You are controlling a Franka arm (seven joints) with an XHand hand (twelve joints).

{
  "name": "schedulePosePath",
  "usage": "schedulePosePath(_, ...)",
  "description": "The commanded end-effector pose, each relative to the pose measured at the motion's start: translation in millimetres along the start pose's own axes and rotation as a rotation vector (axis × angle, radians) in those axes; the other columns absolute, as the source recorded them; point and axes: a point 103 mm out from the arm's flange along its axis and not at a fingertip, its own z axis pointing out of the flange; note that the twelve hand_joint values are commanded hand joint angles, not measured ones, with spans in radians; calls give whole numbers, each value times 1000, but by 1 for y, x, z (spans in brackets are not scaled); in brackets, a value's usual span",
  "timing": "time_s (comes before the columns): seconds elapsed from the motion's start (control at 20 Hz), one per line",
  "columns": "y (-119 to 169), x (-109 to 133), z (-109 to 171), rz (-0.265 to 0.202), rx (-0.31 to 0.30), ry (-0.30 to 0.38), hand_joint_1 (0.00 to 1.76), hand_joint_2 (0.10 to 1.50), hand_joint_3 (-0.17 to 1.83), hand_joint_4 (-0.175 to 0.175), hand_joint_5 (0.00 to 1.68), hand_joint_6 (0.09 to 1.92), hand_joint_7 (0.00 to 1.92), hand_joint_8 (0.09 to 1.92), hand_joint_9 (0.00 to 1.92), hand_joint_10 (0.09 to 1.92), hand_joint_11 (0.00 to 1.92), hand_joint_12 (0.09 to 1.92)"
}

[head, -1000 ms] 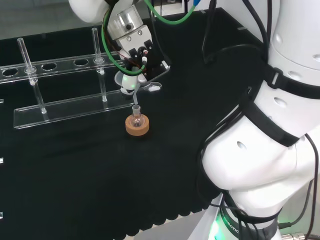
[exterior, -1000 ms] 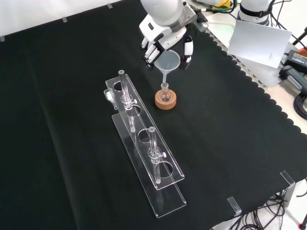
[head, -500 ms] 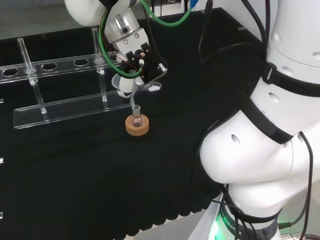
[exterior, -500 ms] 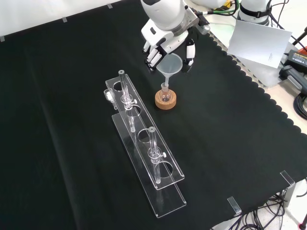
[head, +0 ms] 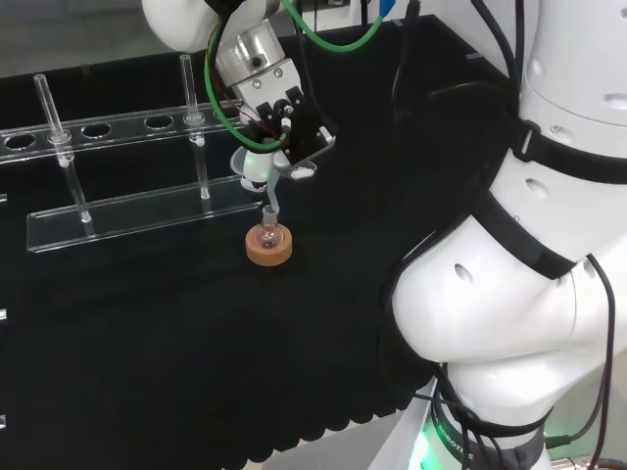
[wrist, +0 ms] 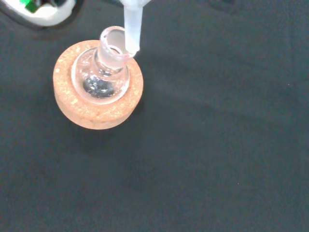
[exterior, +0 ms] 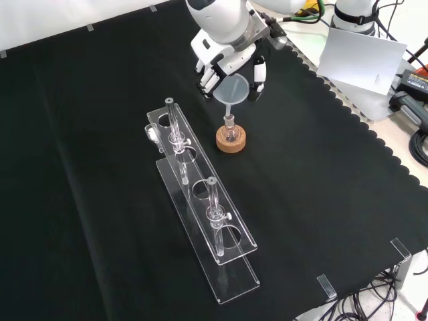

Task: Place the funnel on the round-bottom flask.

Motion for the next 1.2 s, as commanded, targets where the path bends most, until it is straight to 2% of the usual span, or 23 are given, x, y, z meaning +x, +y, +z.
schedulePosePath(0.05,2,1,2,-9,3,2,818,674,561,-68,534,798,662,802,964,548,640,1238)
schedulePosePath(0.75,7,7,8,-23,17,17,817,675,563,-68,535,801,663,803,964,549,641,1237)
schedulePosePath(1.2,11,15,14,-42,3,24,817,677,565,-68,537,802,664,805,964,550,643,1237)
